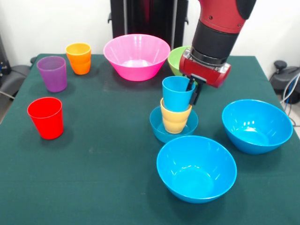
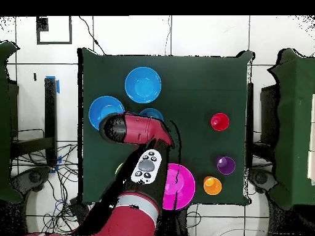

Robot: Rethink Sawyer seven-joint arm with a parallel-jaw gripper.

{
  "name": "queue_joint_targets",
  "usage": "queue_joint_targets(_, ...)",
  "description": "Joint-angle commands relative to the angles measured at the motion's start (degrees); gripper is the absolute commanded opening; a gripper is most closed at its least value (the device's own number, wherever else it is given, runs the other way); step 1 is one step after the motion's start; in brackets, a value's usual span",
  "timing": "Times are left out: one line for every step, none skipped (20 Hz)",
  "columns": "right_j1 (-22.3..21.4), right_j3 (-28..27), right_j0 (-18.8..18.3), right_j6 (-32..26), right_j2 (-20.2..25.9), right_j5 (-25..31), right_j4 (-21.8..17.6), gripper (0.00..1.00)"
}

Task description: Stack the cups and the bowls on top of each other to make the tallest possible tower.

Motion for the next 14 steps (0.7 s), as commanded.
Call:
queue_joint_targets(2.15,-4.7,-0.69,-2.98,6.83,3.79,-4.93,0.0)
queue_joint_targets(2.13,-4.69,-0.69,-2.89,6.79,3.7,-5.15,0.0)
queue_joint_targets(2.08,-4.56,-0.84,-2.88,6.96,3.6,-5.28,0.0)
queue_joint_targets(2.03,-4.49,-0.98,-2.92,7.12,3.36,-5.45,0.0)
queue_joint_targets(1.97,-4.31,-0.99,-2.72,7.18,3.24,-5.52,0.0)
queue_joint_targets(1.92,-4.13,-1.0,-2.51,7.24,3.12,-5.58,0.0)
queue_joint_targets(1.88,-4.05,-0.95,-2.31,7.23,2.97,-5.67,0.0)
queue_joint_targets(1.89,-4.12,-1.03,-2.26,7.38,3.04,-5.67,0.0)
queue_joint_targets(1.88,-4.11,-0.99,-2.1,7.33,3.02,-5.73,0.0)
queue_joint_targets(1.86,-4.06,-1.11,-2.07,7.48,2.94,-5.78,0.0)
queue_joint_targets(1.93,-4.2,-1.14,-2.05,7.45,3.42,-5.8,0.0)
queue_joint_targets(2.0,-4.34,-1.18,-2.02,7.43,3.91,-5.82,0.0)
queue_joint_targets(2.14,-4.59,-1.06,-1.84,7.24,5.39,-5.62,0.0)
queue_joint_targets(2.27,-4.83,-0.94,-1.65,7.05,6.88,-5.43,0.0)
